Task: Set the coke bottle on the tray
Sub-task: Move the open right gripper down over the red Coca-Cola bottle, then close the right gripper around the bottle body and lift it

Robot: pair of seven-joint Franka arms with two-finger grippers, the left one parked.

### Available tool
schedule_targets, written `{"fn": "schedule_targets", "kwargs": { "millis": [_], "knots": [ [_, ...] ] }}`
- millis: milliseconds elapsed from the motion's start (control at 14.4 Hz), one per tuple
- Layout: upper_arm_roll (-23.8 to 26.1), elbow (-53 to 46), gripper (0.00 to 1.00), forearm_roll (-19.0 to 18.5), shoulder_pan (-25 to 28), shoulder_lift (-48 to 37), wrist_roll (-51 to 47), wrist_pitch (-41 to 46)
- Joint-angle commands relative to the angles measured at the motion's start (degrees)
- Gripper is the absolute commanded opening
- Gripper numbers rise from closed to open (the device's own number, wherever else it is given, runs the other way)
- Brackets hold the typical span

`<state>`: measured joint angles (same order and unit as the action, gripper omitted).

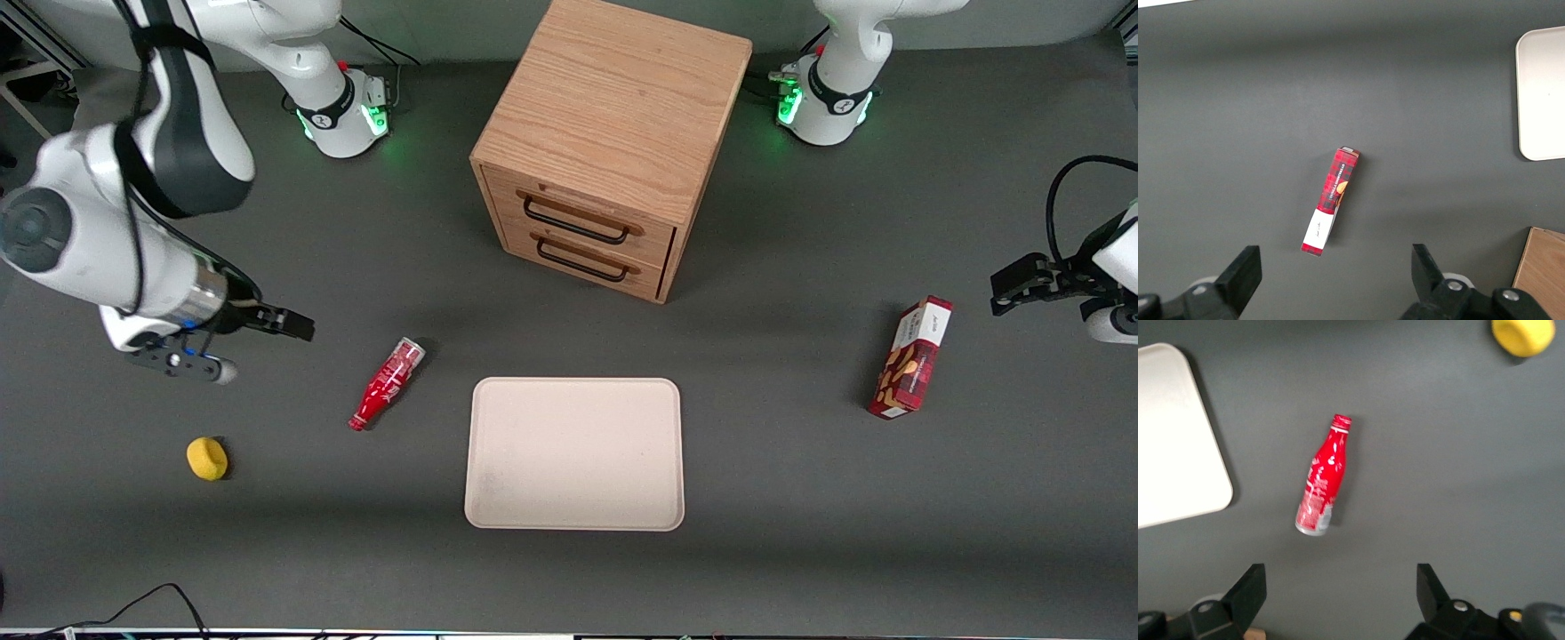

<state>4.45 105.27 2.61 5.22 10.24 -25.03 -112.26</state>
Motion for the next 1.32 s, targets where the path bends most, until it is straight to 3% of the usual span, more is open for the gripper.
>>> {"fn": "schedule_targets", "kwargs": {
  "millis": [0, 139, 418, 1253],
  "knots": [
    [1.2, 8.3, 1.0, -0.7, 0.0, -0.1, -5.3, -11.4],
    [2.0, 8.9, 1.0, -1.6, 0.1, 3.5, -9.4, -15.3],
    [2.3, 8.8, 1.0, -7.6, 1.5, 10.9, -18.8, -24.0],
    [2.1, 8.1, 1.0, -9.2, 3.8, 21.1, -26.9, -34.9]
  ]
}}
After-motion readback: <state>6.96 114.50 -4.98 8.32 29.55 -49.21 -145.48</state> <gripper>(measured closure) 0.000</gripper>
